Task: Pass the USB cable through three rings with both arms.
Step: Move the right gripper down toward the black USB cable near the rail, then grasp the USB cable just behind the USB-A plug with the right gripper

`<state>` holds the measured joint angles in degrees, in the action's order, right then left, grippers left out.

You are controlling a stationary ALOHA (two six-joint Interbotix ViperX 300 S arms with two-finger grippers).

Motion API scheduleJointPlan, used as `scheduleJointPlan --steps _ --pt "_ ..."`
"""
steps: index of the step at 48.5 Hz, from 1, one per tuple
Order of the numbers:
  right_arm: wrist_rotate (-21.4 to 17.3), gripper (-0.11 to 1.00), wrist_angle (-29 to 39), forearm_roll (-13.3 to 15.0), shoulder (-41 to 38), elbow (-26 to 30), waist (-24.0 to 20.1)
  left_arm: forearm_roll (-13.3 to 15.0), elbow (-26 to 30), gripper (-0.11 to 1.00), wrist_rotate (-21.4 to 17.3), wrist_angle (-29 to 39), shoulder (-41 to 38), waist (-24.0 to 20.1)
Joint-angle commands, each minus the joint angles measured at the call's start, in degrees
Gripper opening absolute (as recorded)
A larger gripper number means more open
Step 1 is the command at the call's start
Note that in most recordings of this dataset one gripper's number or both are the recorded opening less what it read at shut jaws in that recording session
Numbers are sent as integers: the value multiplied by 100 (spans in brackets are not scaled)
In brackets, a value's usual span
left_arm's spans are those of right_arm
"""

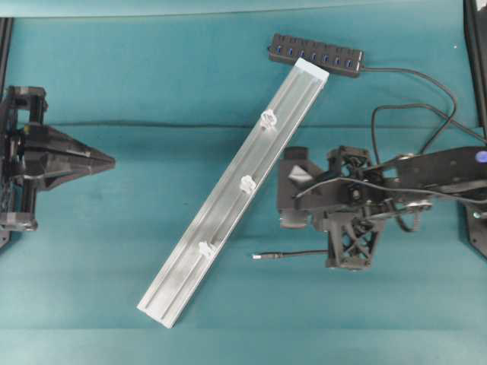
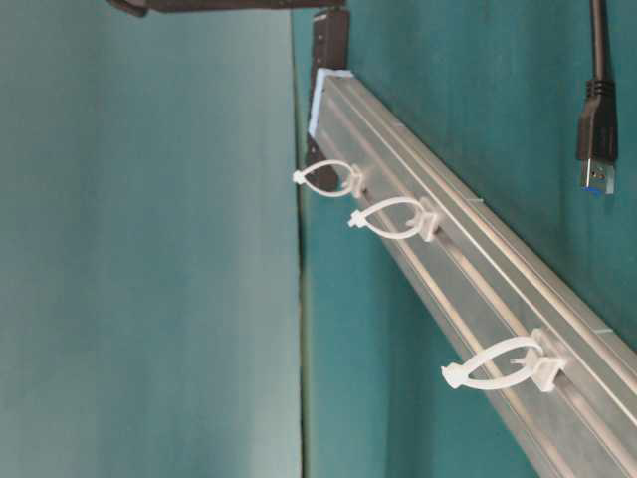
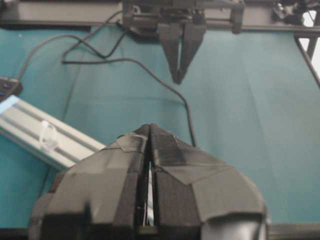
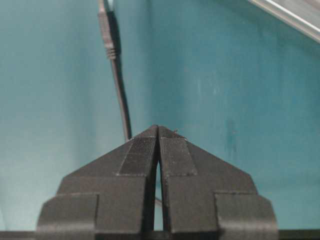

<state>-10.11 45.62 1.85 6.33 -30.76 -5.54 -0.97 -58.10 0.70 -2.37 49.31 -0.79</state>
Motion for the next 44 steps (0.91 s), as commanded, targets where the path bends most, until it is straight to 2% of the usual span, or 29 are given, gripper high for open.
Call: scheduleJointPlan --steps 1,6,11,21,25,28,33,44 --pt "18 2 -88 26 -105 123 -70 -18 158 -1 -18 -105 -9 -35" --pt "9 5 -237 26 -176 167 -132 -18 167 -1 -44 -185 18 -44" --pt "-9 17 -290 26 -272 185 -167 -18 158 -1 -44 -185 53 -70" --pt "-70 75 -299 79 -483 316 -176 -18 176 -1 0 -229 62 -79" --pt "-53 91 -299 114 -571 369 -185 -18 176 -1 0 -220 79 -79" --pt "-44 93 -290 132 -642 404 -185 -18 167 -1 0 -220 79 -88" --pt "-53 88 -334 132 -773 396 -202 -18 176 -1 0 -220 79 -97" --pt "-62 87 -949 132 -1125 114 -325 -18 176 -1 0 -229 114 -123"
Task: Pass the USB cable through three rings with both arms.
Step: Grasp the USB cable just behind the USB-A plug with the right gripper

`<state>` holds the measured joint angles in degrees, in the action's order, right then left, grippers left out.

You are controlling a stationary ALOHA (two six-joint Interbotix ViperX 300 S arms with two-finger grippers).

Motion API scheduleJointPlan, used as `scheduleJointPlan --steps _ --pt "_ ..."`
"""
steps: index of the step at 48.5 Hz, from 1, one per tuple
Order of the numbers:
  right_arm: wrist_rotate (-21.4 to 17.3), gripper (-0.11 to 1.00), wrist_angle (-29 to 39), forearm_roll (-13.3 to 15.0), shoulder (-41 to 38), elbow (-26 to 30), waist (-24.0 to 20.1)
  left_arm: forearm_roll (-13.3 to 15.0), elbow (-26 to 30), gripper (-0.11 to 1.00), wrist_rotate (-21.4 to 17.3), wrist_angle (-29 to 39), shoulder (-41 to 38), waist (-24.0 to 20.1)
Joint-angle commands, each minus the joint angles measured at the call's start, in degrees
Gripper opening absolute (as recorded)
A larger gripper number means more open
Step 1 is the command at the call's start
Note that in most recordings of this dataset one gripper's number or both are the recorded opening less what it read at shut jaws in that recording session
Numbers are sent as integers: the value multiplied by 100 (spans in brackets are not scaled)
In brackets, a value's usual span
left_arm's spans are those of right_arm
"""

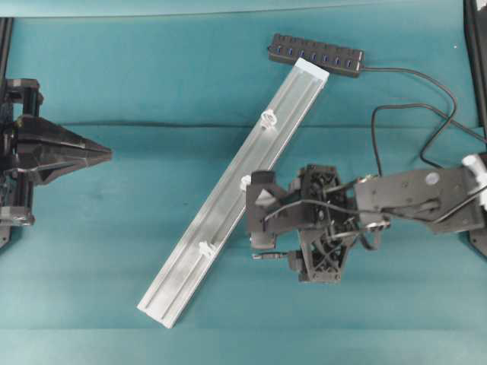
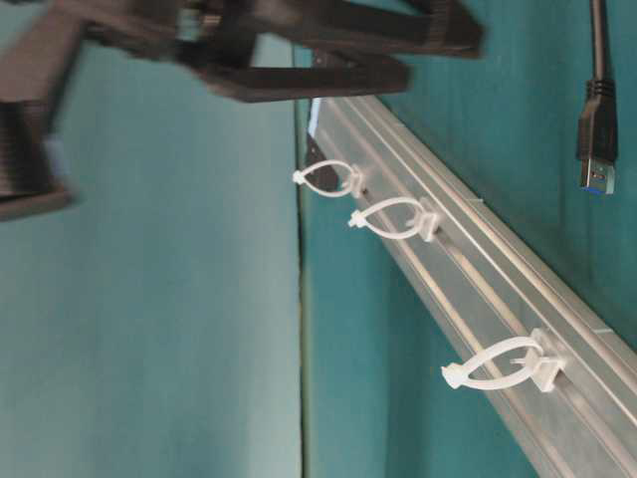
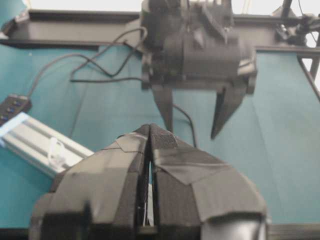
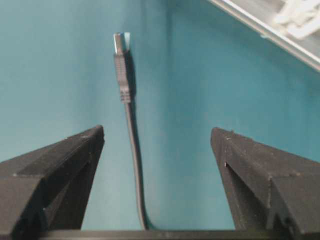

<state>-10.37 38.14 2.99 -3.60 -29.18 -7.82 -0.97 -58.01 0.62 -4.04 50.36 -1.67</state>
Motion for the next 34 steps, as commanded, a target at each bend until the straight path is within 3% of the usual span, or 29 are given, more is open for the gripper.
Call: scheduleJointPlan --steps 1,13,34 --pt "-44 87 -255 18 -158 -62 -114 -18 167 -1 9 -53 18 -35" --pt "-9 86 -431 18 -475 -97 -325 -18 158 -1 0 -53 9 -35" --pt "26 85 -765 26 -870 -158 -272 -18 158 -1 0 -44 26 -35"
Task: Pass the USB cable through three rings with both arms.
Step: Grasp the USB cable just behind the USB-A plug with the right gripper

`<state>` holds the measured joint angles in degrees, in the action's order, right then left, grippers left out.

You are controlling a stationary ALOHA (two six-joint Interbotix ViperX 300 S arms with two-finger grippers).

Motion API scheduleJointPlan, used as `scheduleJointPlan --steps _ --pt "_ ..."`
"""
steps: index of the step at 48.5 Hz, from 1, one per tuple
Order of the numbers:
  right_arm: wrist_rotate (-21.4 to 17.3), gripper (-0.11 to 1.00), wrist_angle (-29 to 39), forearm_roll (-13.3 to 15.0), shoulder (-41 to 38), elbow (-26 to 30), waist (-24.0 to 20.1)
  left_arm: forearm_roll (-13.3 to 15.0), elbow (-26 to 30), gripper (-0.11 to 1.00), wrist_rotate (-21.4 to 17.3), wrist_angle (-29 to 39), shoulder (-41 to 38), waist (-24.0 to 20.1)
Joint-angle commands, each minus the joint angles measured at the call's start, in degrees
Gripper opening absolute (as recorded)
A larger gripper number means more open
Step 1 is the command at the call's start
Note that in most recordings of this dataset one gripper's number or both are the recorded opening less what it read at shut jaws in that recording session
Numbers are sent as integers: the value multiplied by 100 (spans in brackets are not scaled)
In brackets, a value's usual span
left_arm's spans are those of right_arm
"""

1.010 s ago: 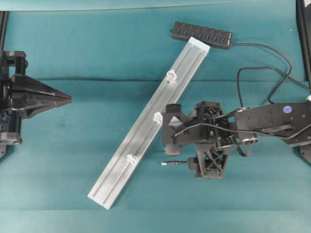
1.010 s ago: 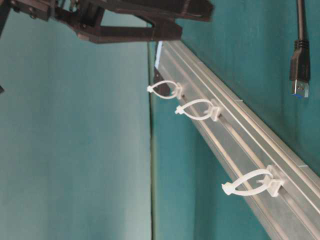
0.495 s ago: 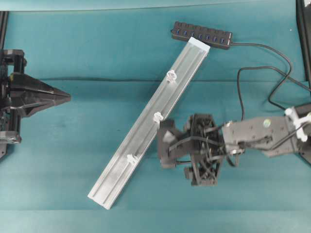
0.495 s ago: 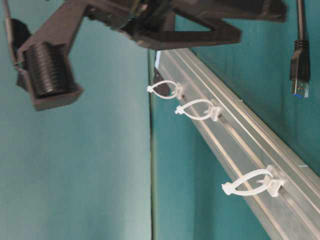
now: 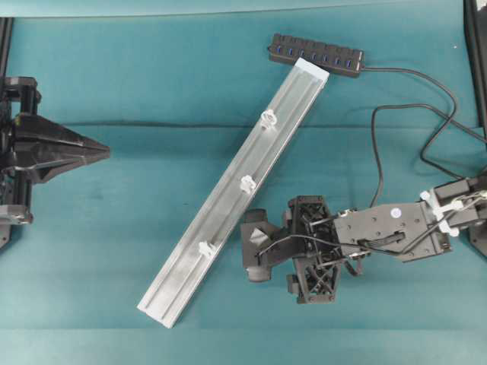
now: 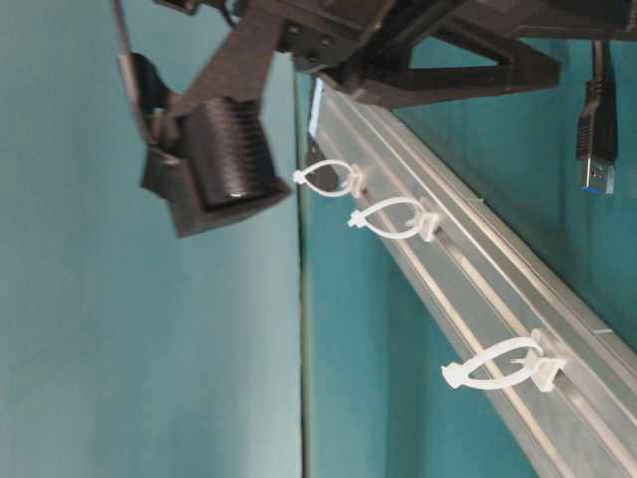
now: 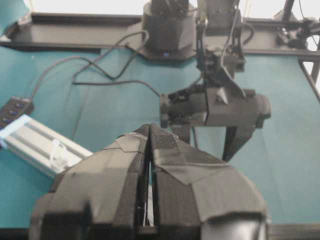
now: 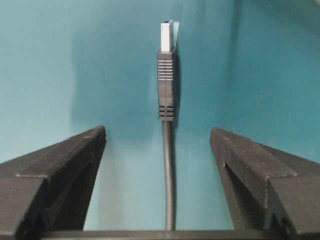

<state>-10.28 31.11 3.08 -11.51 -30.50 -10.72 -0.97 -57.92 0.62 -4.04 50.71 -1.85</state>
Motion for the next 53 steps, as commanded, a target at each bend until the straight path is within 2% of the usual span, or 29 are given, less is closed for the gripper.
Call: scheduleJointPlan --steps 1,14,22,29,43,48,53 --pt "18 85 -62 18 -88 -35 9 -18 149 -1 0 -44 -18 -18" --pt "18 84 -272 18 -105 -229 97 -18 149 -1 0 -26 -18 -18" --pt "35 77 -299 9 -149 -229 149 -18 149 -1 0 -35 0 -18" --pt "0 62 -176 18 -202 -158 149 -18 149 -1 0 -35 9 -18" --pt "-18 19 202 18 -272 -53 185 -18 141 -1 0 -26 9 -26" --pt "-9 12 290 18 -281 -26 193 -18 141 -1 0 -35 9 -35" --pt "-9 12 290 18 -281 9 185 -18 141 -1 0 -35 9 -26"
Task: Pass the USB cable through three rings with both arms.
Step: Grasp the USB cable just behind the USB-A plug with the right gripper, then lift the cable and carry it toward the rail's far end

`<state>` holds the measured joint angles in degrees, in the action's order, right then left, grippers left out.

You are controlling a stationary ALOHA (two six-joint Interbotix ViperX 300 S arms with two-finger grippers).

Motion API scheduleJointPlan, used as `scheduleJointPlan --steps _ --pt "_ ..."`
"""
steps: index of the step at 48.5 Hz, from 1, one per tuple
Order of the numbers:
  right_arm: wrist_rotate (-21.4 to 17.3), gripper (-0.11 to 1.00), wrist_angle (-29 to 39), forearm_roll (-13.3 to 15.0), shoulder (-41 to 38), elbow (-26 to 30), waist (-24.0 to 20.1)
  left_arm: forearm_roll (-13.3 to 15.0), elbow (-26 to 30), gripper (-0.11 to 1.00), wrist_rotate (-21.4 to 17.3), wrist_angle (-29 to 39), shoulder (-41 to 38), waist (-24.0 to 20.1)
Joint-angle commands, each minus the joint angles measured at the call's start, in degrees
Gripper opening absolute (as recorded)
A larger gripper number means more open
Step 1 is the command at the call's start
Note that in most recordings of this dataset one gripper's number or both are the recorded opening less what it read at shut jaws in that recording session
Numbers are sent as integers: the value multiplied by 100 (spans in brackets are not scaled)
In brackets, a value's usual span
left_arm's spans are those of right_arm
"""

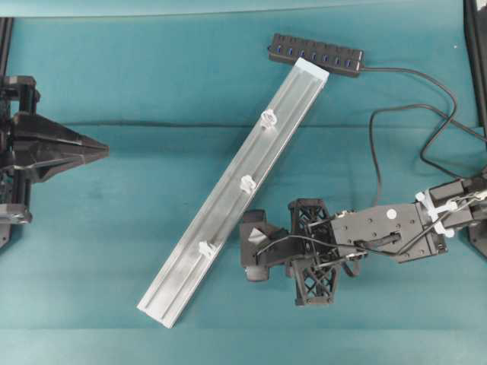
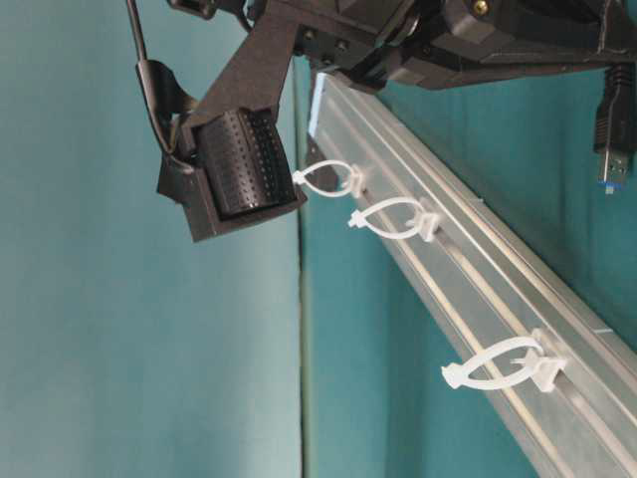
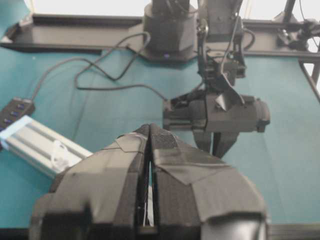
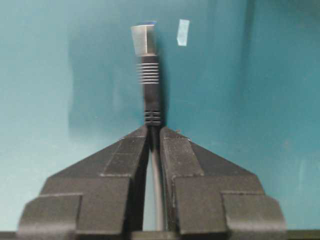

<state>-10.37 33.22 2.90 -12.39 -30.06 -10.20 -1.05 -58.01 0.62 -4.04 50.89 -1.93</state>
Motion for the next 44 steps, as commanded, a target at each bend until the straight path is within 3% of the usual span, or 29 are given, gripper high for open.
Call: scheduleJointPlan --steps 1,13,27,33,44 --pt "9 12 79 35 -193 -35 132 -9 141 -1 0 -35 -9 -26" --pt "44 12 167 26 -105 53 158 -9 141 -1 9 -35 -9 -26" --pt "97 10 932 26 633 369 404 -9 149 -1 18 -26 -9 -18" --pt "536 10 1564 35 1055 642 659 -9 149 -1 18 -26 -9 -26" --pt "1688 10 2646 18 1564 1151 1257 -9 167 -1 18 -35 -9 -26"
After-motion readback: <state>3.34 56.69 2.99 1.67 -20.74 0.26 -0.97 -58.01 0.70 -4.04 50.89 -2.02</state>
